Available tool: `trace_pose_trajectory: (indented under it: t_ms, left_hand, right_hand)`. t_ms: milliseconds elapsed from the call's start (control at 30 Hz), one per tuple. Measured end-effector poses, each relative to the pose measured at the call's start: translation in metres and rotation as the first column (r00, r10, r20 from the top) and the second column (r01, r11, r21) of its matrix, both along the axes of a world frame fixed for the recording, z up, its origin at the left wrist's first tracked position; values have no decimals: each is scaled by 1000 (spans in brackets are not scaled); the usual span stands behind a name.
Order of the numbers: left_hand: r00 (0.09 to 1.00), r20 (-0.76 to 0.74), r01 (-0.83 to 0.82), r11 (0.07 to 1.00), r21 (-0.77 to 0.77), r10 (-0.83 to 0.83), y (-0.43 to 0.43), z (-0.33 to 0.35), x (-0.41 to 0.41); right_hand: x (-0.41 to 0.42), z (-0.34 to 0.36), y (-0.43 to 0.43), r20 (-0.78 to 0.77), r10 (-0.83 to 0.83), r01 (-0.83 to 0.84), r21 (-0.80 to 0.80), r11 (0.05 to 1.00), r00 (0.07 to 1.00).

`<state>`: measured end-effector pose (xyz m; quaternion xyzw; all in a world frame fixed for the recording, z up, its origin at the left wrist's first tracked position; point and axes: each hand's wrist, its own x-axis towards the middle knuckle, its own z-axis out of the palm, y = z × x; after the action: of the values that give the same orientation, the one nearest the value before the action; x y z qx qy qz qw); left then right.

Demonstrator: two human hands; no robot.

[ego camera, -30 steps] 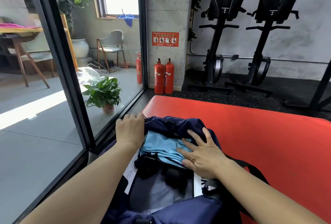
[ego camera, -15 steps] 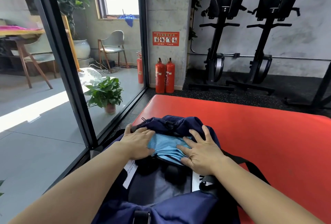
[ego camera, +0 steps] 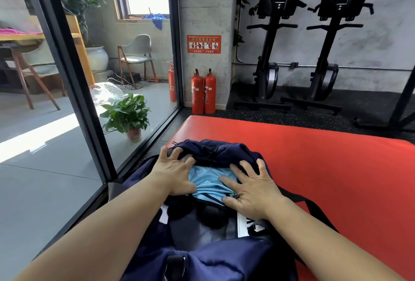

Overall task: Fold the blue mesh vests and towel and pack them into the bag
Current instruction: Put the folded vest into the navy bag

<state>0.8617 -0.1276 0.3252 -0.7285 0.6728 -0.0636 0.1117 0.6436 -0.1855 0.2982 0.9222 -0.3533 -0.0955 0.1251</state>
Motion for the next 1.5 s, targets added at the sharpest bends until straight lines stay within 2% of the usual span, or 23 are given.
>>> trace_pose_trajectory:
  t_ms: [100, 167, 233, 367, 433, 500, 567, 633, 733, 833, 967, 1100, 1167, 1300, 1400, 1500]
  left_hand:
    - [993, 117, -20, 997, -75, 28, 4, -1, -2]
    - [984, 165, -44, 995, -95, 59, 5, -1, -1]
    - [984, 168, -42, 995, -90, 57, 5, -1, 1]
    - [998, 51, -24, 999, -28, 25, 7, 0, 5]
    - [995, -84, -61, 998, 16, 62, 5, 4, 7]
    - [985, -150, -88, 996, -24, 84, 0, 8, 9]
    - [997, -66, -41, 992, -122, 33, -7, 11, 12]
    - [999, 47, 10, 988, -153, -3, -12, 12, 12]
    - [984, 175, 30, 995, -93, -13, -19, 9, 12]
    - [979, 202, 0, 999, -32, 6, -25, 6, 15]
    - [984, 179, 8, 999, -40, 0, -26, 9, 14]
    - [998, -6, -60, 952, -301, 61, -24, 4, 13]
    - [993, -62, -120, 920, -373, 105, -24, 0, 12]
    - [969, -133, -244, 907, -345, 210, -27, -7, 10]
    - [962, -125, -270, 919, -286, 244, -29, -12, 11]
    - [960, -119, -278, 908, -313, 253, -29, -13, 9]
  right_hand:
    - [1, 5, 4, -5, -14, 14, -22, 1000, 1000]
    - [6, 6, 4, -12, 74, -74, -81, 994, 997]
    - [9, 4, 1, -24, 149, -151, -76, 986, 988]
    - [6, 2, -4, 8, 126, -126, 10, 992, 992]
    - [8, 4, -3, -15, 140, -140, 12, 990, 990]
    - [11, 8, -1, -24, 167, -167, -5, 986, 986]
    - [15, 13, 1, 8, 195, -194, -18, 981, 981]
    - [20, 17, 2, 53, 215, -214, -12, 977, 975]
    - [25, 19, -2, 89, 202, -204, 11, 979, 975]
    - [26, 17, -7, 98, 181, -183, 18, 983, 979]
    - [28, 17, -8, 96, 148, -152, 39, 988, 984]
    - [29, 23, -9, 92, 125, -129, 43, 991, 988]
    - [29, 25, -9, 103, 125, -127, 12, 992, 987]
    - [24, 21, -9, 101, 130, -124, -58, 991, 986]
    - [16, 18, -9, 104, 113, -112, -22, 993, 988]
    - [11, 16, -9, 40, 93, -91, -43, 995, 995]
